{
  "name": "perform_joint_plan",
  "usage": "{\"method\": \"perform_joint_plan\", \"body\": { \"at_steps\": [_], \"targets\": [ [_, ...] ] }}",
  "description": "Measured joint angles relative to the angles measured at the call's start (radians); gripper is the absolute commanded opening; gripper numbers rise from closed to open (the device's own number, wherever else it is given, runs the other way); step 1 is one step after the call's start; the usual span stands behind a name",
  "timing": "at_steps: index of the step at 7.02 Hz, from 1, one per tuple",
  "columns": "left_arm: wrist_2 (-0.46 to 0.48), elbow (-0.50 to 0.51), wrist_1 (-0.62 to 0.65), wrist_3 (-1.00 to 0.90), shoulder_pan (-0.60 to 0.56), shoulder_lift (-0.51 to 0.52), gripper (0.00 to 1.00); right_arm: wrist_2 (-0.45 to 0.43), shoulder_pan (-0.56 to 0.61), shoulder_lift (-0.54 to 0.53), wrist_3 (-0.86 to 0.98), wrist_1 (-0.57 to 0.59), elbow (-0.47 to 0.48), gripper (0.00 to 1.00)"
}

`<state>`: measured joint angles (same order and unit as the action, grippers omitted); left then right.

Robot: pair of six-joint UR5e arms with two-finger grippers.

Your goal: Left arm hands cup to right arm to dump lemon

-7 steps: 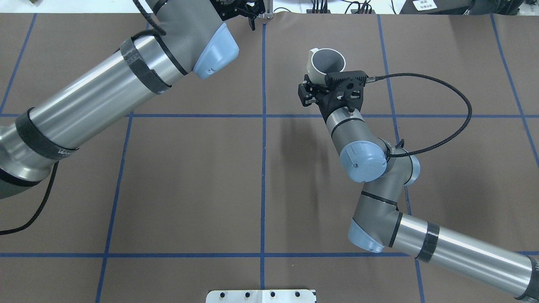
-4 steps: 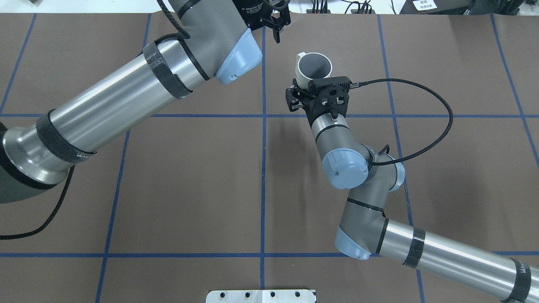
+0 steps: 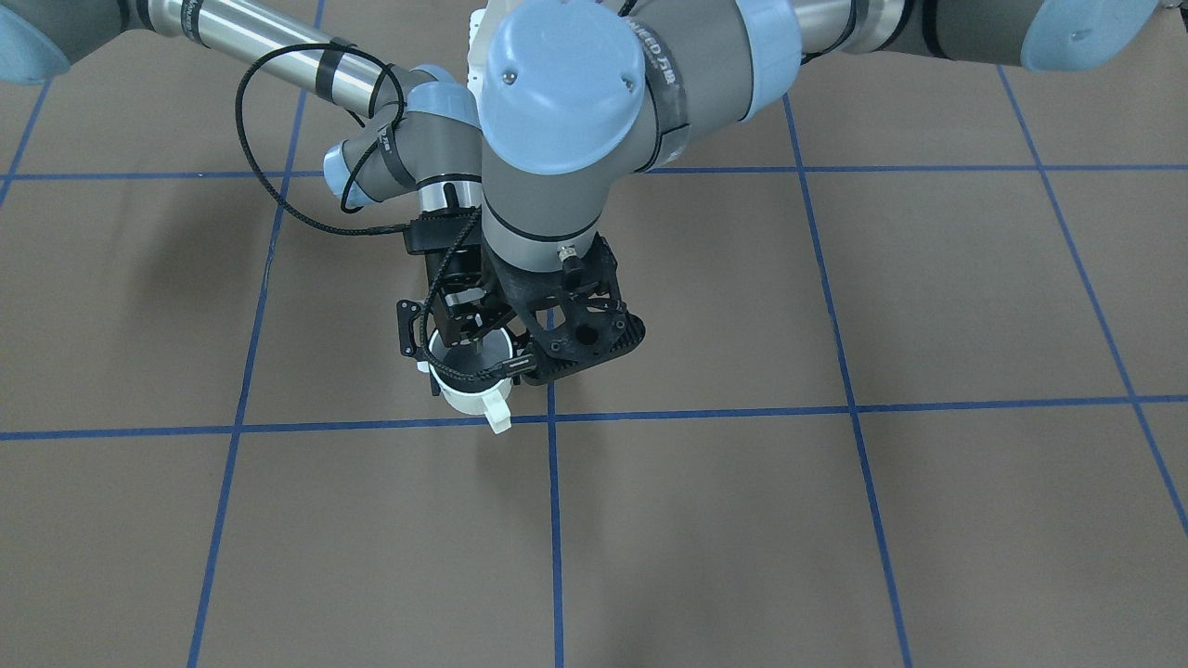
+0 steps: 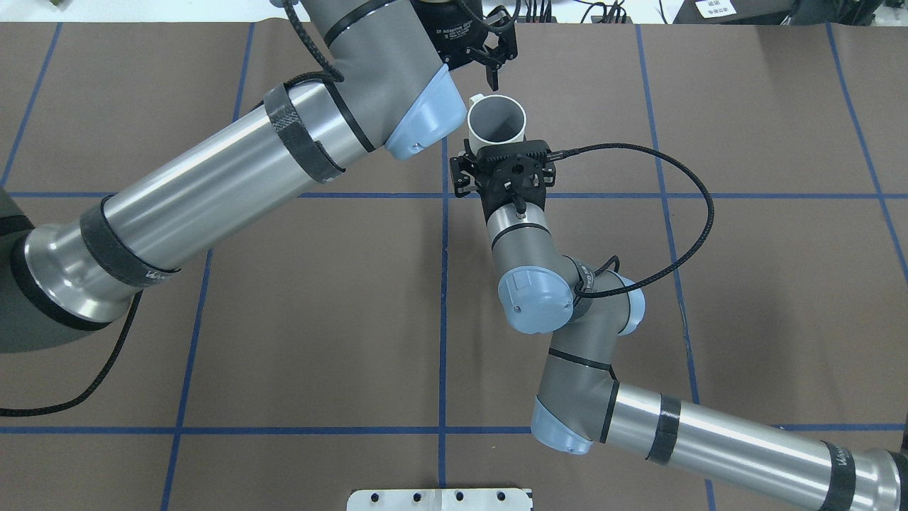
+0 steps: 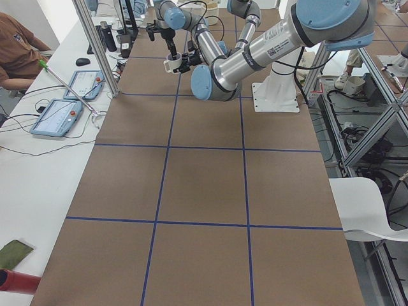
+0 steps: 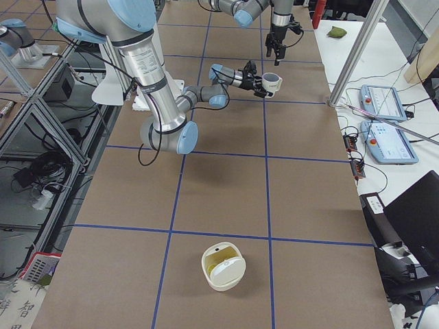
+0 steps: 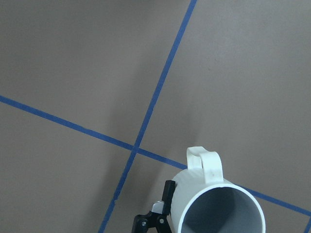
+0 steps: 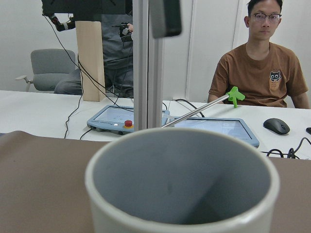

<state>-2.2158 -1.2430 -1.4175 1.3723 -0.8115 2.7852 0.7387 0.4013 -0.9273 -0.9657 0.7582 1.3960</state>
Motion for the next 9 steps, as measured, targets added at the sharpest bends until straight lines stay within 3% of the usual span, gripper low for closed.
{"method": "perform_joint_plan", "body": {
  "at_steps": [5, 9],
  "targets": [
    [0.004, -0.002, 0.0, -0.008, 0.016, -0.009, 0.72, -0.014, -0.007, 0.008, 0.017, -0.013, 0.015, 0.28],
    [0.004, 0.009, 0.002, -0.007, 0.017, -0.009, 0.68, -0.036, -0.018, 0.009, 0.015, -0.017, 0.018, 0.29]
  ]
}}
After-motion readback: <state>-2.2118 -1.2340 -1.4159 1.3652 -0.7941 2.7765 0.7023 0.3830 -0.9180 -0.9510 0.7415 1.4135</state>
